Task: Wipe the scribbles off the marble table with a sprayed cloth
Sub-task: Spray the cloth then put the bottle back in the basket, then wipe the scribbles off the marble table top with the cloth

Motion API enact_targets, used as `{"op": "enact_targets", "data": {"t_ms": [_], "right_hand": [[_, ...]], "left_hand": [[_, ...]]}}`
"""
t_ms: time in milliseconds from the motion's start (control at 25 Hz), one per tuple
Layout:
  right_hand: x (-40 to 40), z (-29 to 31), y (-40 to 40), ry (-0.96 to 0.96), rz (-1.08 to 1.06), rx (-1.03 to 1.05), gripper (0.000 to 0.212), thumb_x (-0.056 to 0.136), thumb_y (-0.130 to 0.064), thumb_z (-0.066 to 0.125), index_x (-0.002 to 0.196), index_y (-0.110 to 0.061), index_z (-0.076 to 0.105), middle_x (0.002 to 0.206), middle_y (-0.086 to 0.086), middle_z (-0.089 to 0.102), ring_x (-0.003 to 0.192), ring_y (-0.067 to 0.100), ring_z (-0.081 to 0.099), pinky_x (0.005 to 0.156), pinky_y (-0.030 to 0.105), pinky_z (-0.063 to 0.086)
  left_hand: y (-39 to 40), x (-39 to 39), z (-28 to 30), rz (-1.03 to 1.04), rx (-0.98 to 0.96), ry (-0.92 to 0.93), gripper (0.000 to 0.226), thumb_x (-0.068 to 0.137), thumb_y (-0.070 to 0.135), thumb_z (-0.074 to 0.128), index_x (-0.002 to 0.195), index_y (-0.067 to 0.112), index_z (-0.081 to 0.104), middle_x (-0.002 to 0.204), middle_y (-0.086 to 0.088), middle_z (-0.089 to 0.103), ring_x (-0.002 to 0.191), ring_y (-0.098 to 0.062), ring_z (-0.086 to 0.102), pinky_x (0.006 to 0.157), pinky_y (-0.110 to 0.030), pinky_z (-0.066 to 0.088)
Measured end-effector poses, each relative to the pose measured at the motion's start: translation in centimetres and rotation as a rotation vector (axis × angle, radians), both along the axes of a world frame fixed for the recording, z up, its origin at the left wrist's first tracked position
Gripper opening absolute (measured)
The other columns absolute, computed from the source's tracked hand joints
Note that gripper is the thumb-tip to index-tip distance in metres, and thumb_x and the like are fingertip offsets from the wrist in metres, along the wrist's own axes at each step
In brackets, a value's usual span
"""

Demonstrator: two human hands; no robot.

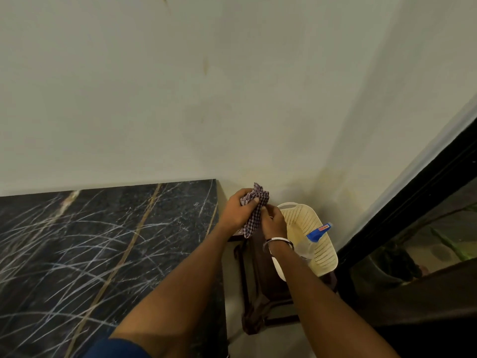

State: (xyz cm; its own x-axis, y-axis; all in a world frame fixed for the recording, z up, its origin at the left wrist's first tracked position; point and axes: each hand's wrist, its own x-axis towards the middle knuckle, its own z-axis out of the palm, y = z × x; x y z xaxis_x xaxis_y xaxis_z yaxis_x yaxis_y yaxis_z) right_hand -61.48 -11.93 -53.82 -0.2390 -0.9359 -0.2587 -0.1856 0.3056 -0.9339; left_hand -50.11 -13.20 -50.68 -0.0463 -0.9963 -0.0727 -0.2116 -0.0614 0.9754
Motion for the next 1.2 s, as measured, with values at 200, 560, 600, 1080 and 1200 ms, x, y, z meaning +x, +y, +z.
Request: {"op": "enact_targets", "data": {"t_ms": [200,560,600,1080,1200], "right_hand": [[3.1,0.2,-1.0,-0.056,0.078,0.046,0.037,0.097,-0.035,0.048,0.124,-0.01,0.055,0.12,0.012,0.063,0.106,0.027,0.06,0.092,0.041,0.051],[12.4,0.3,-3.9,-0.356,0.028,0.102,0.029,0.094,-0.029,0.056,0.113,-0.009,0.061,0.112,0.01,0.063,0.098,0.025,0.059,0.08,0.036,0.053],[13.8,-0.1,-3.9,-0.457,0.003,0.126,0.025,0.093,-0.03,0.056,0.108,-0.01,0.062,0.112,0.011,0.064,0.101,0.028,0.06,0.086,0.043,0.053],[24.1,-5.3,-3.5,-1.159,-0.201,0.277,0.049,0.092,-0.041,0.05,0.128,-0.009,0.057,0.126,0.022,0.06,0.115,0.04,0.056,0.085,0.053,0.053],[24.4,-6.5,-4.4,-1.191,-0.212,0.289,0.048,0.093,-0.041,0.048,0.129,-0.011,0.056,0.126,0.021,0.06,0.118,0.039,0.055,0.088,0.054,0.051]], "left_hand": [[-0.2,3.6,-0.1,0.09,0.085,0.095,0.031,0.094,0.022,0.059,0.123,0.009,0.059,0.112,-0.008,0.066,0.102,-0.02,0.065,0.087,-0.035,0.055],[-2.9,14.5,-0.6,0.067,0.287,0.263,0.026,0.091,0.012,0.062,0.117,0.008,0.06,0.114,-0.015,0.066,0.106,-0.029,0.064,0.095,-0.047,0.052],[-3.1,16.0,-1.0,0.065,0.305,0.295,0.026,0.09,0.011,0.063,0.116,0.007,0.061,0.114,-0.016,0.067,0.105,-0.03,0.065,0.095,-0.047,0.052],[-4.4,25.0,-6.0,0.099,0.427,0.345,0.046,0.085,0.014,0.071,0.126,0.007,0.051,0.123,-0.013,0.061,0.113,-0.029,0.06,0.089,-0.041,0.054],[-5.4,25.3,-7.5,0.051,0.338,0.009,0.053,0.084,0.032,0.072,0.129,0.018,0.048,0.127,-0.004,0.056,0.111,-0.017,0.057,0.095,-0.038,0.051]]}}
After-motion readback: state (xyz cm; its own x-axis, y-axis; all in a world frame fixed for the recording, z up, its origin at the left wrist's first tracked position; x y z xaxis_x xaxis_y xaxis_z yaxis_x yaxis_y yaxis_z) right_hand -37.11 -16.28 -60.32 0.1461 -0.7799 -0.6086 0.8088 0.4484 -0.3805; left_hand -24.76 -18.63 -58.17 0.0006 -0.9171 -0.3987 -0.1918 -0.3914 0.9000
